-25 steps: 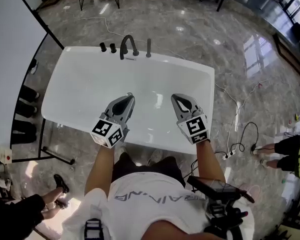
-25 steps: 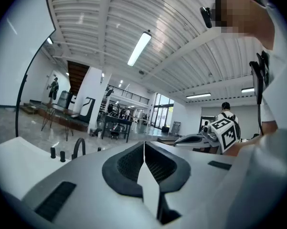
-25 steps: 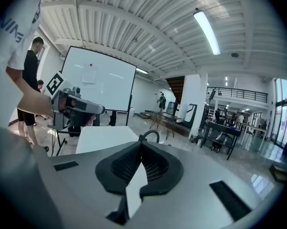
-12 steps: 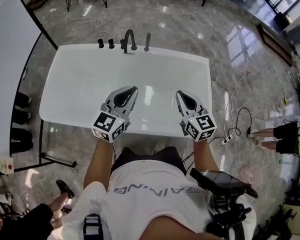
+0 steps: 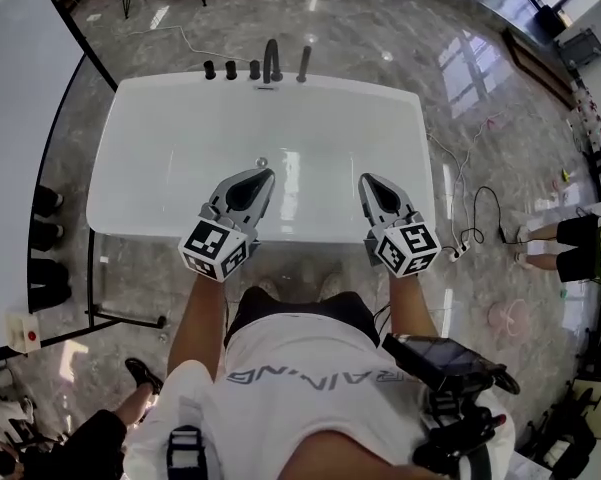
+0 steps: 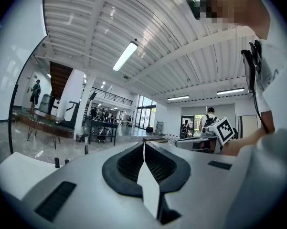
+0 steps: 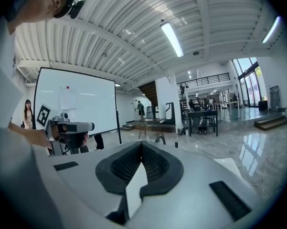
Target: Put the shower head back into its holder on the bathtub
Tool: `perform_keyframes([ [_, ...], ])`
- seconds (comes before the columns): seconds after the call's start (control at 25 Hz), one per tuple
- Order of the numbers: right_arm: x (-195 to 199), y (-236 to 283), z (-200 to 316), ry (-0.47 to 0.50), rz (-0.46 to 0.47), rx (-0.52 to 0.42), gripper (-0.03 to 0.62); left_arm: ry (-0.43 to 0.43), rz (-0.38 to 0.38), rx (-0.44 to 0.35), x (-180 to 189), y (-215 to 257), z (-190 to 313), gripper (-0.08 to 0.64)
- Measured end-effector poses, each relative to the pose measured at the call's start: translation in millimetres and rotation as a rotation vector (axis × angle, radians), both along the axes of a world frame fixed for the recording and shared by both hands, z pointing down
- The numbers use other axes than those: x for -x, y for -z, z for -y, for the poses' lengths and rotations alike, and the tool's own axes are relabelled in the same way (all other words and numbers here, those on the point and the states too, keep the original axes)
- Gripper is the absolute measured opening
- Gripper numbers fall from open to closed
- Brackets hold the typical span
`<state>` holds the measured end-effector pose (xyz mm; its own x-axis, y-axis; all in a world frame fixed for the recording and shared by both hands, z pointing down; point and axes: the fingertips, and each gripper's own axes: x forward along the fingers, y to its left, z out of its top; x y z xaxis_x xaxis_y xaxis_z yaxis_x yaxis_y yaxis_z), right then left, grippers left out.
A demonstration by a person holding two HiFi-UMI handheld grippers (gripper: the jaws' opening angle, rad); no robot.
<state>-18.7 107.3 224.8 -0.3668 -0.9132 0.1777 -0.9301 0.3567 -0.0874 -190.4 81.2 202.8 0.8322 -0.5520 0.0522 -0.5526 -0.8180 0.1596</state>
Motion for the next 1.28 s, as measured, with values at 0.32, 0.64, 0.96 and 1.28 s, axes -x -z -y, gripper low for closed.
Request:
perform_keyframes([
  [0.32,-5,20,-37,0.070,-0.037,-0.039,0.012,0.030,-0.009,-0.001,-13,13,-45,0.023],
  [0.64,-39,17,-96,0.146,-0.020,-0.067,0.012,0.092,0.003,0.016,-52,5,-110,0.023],
  [0.96,-98,30,-159,0.140,0.012,-0.091,0.012,0.136,0.002,0.024,-96,20,-175,0.023],
  [1.28,-94,45,-184,0.114,-0.010,-0.105,0.011,0.125,-0.001,-0.013,-90,40,-196,0.023],
])
